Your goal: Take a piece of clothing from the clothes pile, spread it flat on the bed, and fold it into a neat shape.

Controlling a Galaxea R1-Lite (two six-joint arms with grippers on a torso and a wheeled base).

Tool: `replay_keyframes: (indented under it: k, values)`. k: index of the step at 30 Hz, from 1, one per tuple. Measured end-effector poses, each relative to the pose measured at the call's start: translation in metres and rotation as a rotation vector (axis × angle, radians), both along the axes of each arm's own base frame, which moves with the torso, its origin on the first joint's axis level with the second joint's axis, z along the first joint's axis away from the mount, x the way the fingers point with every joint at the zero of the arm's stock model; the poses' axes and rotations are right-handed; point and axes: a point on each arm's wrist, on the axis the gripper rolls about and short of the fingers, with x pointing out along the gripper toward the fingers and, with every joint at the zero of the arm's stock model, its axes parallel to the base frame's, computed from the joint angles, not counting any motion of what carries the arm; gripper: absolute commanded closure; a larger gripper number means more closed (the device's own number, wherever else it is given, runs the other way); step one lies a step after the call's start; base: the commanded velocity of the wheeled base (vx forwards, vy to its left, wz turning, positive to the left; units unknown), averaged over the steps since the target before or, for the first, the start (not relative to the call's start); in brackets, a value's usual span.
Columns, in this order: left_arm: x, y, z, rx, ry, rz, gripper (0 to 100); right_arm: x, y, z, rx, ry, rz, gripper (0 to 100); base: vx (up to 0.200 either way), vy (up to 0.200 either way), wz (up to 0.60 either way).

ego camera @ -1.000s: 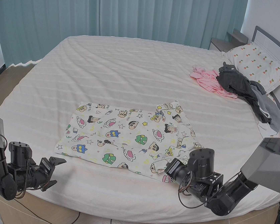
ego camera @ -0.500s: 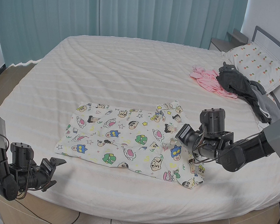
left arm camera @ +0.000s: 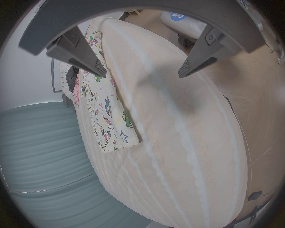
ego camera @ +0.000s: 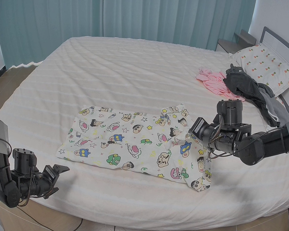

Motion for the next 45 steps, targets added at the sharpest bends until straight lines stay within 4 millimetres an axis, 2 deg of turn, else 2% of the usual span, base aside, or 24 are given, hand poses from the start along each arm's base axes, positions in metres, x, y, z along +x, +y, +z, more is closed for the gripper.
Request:
replay_keyframes:
  k: [8,15,21,35,39,45]
  values:
    - [0.000,0.000,0.000,0.000,-0.001,0.001,0,-0.009,-0.001,0.021,-0.063,-0.019,0.031,100,0.000,0.000,0.00]
    - [0.000,0.000,0.000,0.001,0.000,0.001,0,-0.022,0.002,0.028,-0.090,-0.019,0.053,100,0.000,0.000,0.00]
    - [0.000,0.000,0.000,0.001,0.000,0.001,0,-0.029,0.006,0.016,-0.131,0.035,0.074,100,0.000,0.000,0.00]
    - [0.001,0.000,0.000,0.000,-0.001,0.000,0,-0.009,0.023,-0.023,-0.133,0.016,-0.012,100,0.000,0.000,0.00]
    - [0.001,0.000,0.000,0.000,-0.001,0.000,0,-0.017,0.028,-0.033,-0.158,0.043,-0.009,100,0.000,0.000,0.00]
    - [0.001,0.000,0.000,0.000,-0.001,0.001,0,-0.041,0.034,-0.049,-0.185,0.078,0.017,100,0.000,0.000,0.00]
